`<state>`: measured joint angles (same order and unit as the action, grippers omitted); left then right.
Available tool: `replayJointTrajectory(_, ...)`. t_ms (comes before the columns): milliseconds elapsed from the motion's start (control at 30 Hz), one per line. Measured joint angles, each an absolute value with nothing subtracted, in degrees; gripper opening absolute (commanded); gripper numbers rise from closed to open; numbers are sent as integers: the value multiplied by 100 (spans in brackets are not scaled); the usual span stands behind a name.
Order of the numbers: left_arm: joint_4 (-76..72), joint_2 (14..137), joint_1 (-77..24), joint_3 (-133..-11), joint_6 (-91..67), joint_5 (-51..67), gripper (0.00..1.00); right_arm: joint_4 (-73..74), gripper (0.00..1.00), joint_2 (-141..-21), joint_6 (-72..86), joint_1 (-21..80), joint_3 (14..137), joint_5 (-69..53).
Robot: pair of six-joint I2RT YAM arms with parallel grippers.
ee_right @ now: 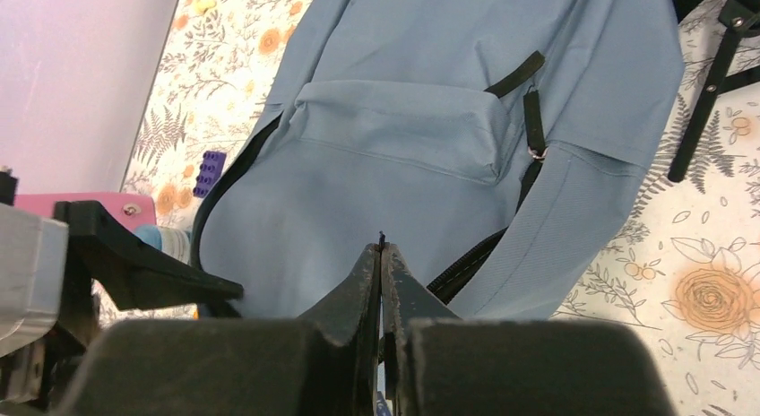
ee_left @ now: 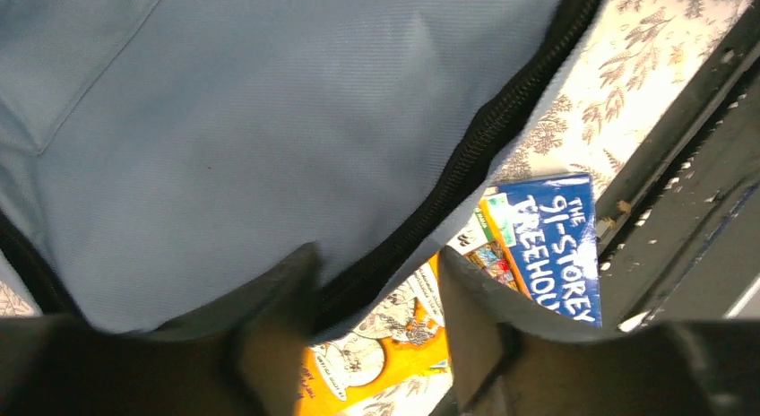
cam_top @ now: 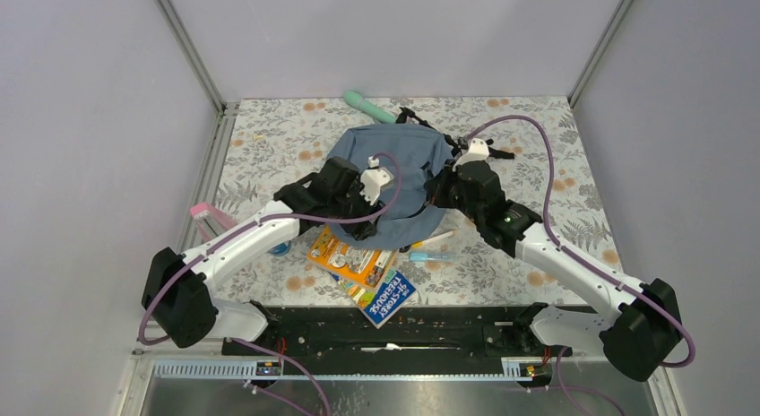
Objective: Pack the student bag
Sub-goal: Unzip the student bag at the center of the board.
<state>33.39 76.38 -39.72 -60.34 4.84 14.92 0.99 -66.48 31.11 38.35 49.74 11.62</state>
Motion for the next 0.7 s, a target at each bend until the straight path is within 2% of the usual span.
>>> replayJointTrajectory(133, 3326, 7828, -4027, -6121, 445, 1439, 4, -49, 0, -6635, 3256, 3830, 4849, 893)
replayJointTrajectory(167, 3334, 7865, -4053, -6134, 416, 1444, 0, -115, 0, -6611, 3326, 3830, 4759, 825)
replayJointTrajectory(333, 3267, 8014, -4206, -6139, 296, 1326, 0, -436, 0, -6368, 3625, 4053, 4261, 858)
replayJointTrajectory(700, 3148, 8023, -4228, -6125, -222, 928, 0, -1411, 0, -6292, 4086, 5236, 3857, 1920)
